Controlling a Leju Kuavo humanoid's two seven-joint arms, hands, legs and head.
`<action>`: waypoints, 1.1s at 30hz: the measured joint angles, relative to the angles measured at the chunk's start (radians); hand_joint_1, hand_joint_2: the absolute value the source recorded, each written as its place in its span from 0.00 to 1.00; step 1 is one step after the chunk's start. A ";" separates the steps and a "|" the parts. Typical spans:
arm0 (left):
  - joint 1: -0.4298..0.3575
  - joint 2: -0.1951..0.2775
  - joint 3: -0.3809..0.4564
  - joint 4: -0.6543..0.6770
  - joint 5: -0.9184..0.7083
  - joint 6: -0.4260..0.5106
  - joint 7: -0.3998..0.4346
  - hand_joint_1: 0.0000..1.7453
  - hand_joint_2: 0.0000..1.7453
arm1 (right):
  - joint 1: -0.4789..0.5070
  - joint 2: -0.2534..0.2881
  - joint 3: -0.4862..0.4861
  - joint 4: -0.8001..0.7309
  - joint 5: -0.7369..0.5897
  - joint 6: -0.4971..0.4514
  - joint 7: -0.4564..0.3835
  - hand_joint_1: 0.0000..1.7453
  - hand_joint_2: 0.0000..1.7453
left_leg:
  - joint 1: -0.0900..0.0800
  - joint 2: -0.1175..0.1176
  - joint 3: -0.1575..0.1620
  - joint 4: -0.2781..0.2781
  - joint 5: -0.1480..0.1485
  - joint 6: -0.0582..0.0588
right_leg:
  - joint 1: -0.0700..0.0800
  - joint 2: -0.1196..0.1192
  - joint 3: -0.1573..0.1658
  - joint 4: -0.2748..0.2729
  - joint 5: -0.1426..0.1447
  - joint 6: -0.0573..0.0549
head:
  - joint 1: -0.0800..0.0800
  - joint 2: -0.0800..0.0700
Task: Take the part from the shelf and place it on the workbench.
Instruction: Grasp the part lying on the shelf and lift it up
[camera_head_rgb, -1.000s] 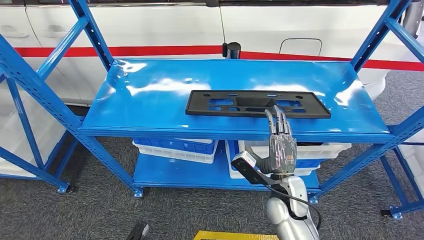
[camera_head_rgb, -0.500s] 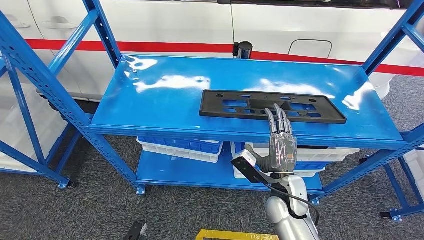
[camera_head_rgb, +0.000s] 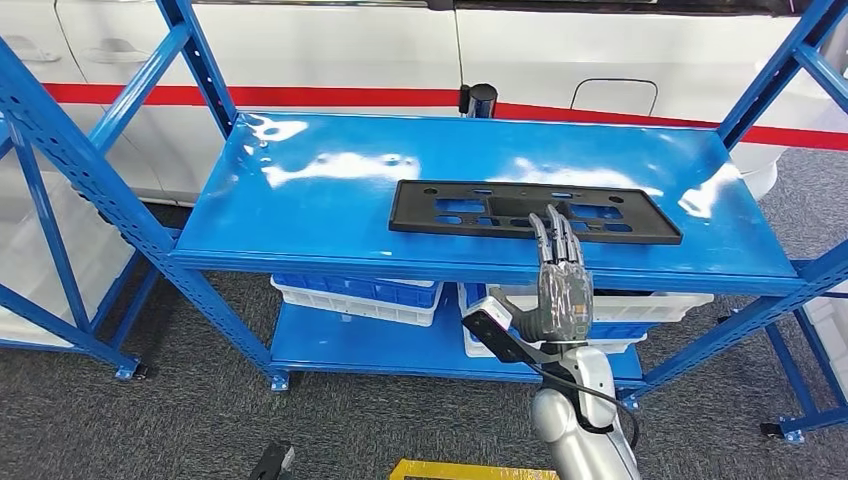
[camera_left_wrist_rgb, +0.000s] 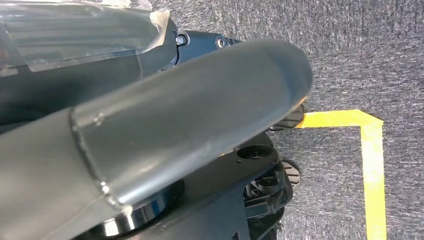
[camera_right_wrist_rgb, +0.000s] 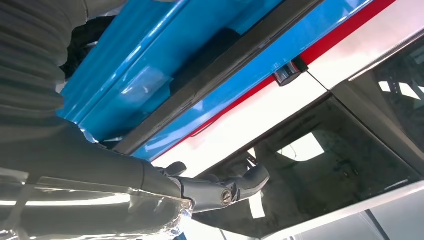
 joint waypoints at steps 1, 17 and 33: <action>-0.001 -0.001 0.000 0.000 -0.001 0.000 0.002 0.00 0.25 | -0.017 0.003 0.000 0.017 0.005 0.000 0.002 0.00 1.00 | 0.000 0.001 0.000 0.000 0.000 0.000 | 0.000 0.000 0.000 0.000 0.000 0.000 | 0.000 0.000; -0.015 -0.017 0.000 0.000 -0.023 0.028 -0.024 0.00 1.00 | -0.348 0.071 0.000 0.413 0.022 -0.015 0.067 0.00 1.00 | 0.000 0.002 0.001 0.000 0.001 0.000 | 0.000 0.001 0.000 0.002 0.000 0.000 | 0.000 0.000; -0.019 -0.025 0.004 0.000 -0.010 0.220 -0.144 0.00 1.00 | -0.418 0.099 -0.028 0.568 0.004 -0.038 0.034 0.00 1.00 | 0.000 0.002 0.001 0.000 0.001 0.000 | 0.000 0.001 0.000 0.002 0.000 0.000 | 0.000 0.000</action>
